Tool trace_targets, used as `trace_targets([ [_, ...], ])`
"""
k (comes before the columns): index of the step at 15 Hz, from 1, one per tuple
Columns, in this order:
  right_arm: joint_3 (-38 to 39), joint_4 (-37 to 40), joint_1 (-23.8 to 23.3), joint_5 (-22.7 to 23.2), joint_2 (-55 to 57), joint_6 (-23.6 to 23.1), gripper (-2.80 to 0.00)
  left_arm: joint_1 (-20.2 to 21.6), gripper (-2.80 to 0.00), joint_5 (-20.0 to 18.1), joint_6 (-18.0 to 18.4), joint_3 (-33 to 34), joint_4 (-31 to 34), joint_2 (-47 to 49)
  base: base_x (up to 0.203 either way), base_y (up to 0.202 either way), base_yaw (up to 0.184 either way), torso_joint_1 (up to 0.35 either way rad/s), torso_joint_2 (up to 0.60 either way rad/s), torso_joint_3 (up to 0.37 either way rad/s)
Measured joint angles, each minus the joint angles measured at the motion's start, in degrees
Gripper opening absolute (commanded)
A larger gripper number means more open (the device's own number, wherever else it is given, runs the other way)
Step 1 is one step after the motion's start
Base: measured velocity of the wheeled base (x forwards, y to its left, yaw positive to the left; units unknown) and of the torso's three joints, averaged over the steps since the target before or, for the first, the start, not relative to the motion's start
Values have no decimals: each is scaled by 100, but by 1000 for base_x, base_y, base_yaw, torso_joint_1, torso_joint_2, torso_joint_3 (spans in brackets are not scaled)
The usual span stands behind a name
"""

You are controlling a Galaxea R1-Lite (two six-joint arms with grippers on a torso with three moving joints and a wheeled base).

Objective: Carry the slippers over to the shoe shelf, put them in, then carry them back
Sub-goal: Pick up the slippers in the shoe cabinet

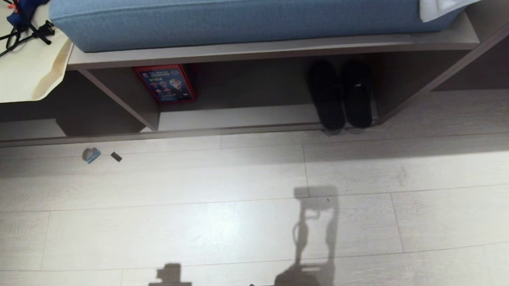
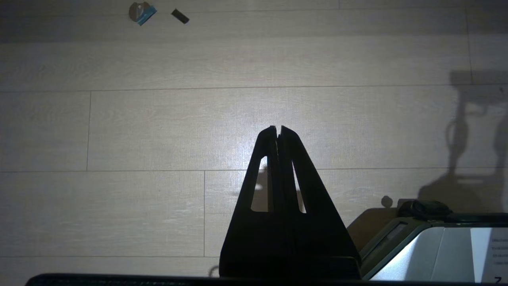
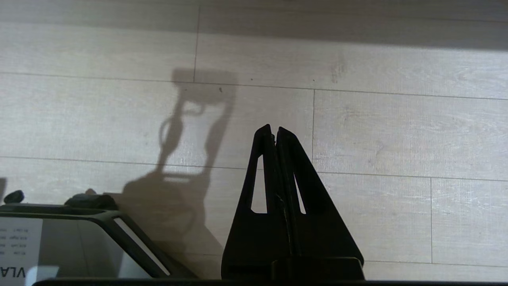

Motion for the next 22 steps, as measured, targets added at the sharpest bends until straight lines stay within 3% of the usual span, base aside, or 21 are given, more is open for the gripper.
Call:
trace_targets([
  [22,0,-2,0,2,6,6,-280,0,-280,7,-23,0,-5,0,0,0,0,3,2,201],
])
